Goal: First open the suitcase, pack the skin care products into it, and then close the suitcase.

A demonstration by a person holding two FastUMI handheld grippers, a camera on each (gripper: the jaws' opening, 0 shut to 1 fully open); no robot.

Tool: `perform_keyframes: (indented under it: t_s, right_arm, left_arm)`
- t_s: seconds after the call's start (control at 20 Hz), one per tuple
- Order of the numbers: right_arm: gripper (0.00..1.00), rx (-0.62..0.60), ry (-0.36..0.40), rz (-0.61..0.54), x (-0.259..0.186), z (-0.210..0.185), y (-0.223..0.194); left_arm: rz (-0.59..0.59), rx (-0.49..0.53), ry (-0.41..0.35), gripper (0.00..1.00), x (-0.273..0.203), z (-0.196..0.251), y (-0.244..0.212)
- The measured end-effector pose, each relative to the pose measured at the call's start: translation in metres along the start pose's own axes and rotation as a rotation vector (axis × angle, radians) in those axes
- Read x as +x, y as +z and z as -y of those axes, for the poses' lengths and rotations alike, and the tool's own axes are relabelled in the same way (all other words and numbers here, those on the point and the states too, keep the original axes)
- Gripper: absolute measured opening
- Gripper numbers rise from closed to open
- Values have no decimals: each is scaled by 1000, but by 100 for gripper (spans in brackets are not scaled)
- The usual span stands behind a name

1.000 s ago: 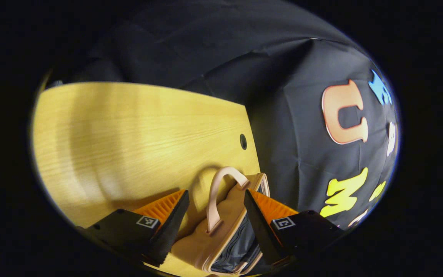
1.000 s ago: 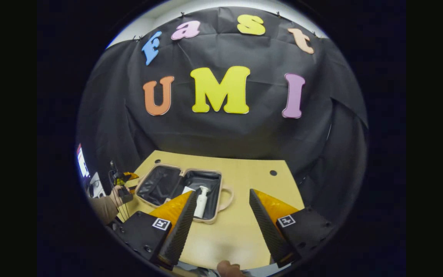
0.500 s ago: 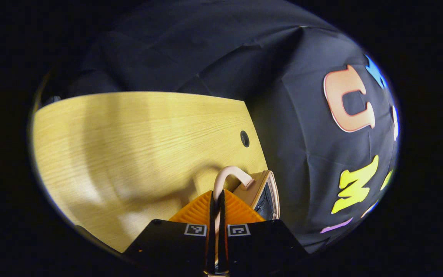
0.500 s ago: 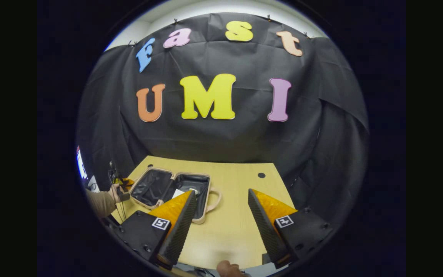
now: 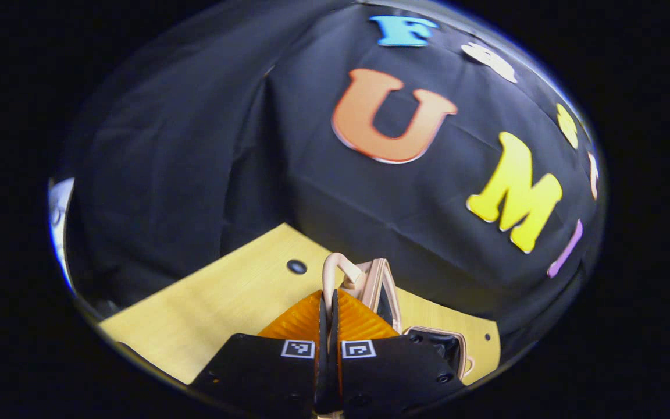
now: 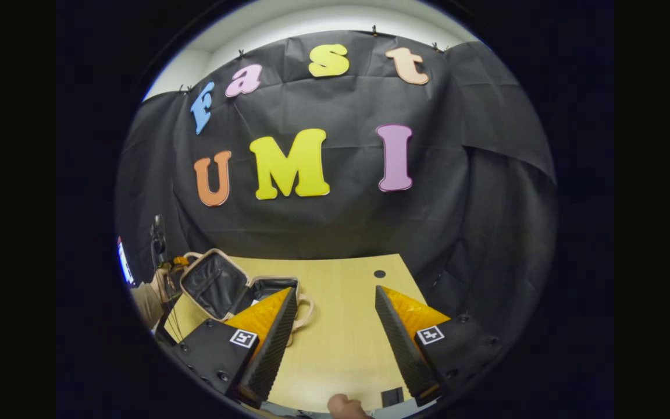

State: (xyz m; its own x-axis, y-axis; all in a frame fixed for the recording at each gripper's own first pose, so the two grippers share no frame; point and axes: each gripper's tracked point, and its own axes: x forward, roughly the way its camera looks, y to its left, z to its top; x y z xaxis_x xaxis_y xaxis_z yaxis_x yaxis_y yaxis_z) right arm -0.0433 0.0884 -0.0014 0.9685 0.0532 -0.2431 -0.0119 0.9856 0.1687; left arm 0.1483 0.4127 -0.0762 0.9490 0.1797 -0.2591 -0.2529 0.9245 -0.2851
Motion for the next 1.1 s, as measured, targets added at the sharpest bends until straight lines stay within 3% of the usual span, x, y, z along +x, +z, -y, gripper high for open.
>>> perform_keyframes:
  t_s: [0.2,0.3,0.55,0.8,1.1]
  right_arm:
    - [79,-12,34,8,-2,21,-1]
    - [83,-31,40,25,-3,34,2]
    - [81,-44,71,18,-2,60,-2]
    - [81,-101,61,33,0,94,-8]
    - [81,-34,28,-17,5,144,-24]
  left_arm:
    - [85,222,-45,3,-35,81,20]
    - [98,262,-59,3,-47,125,16]
    - [119,285,-53,3,-74,207,-22]
    - [75,317,-131,3,-78,292,-92]
    - [-62,440,-194,3,-62,345,-194]
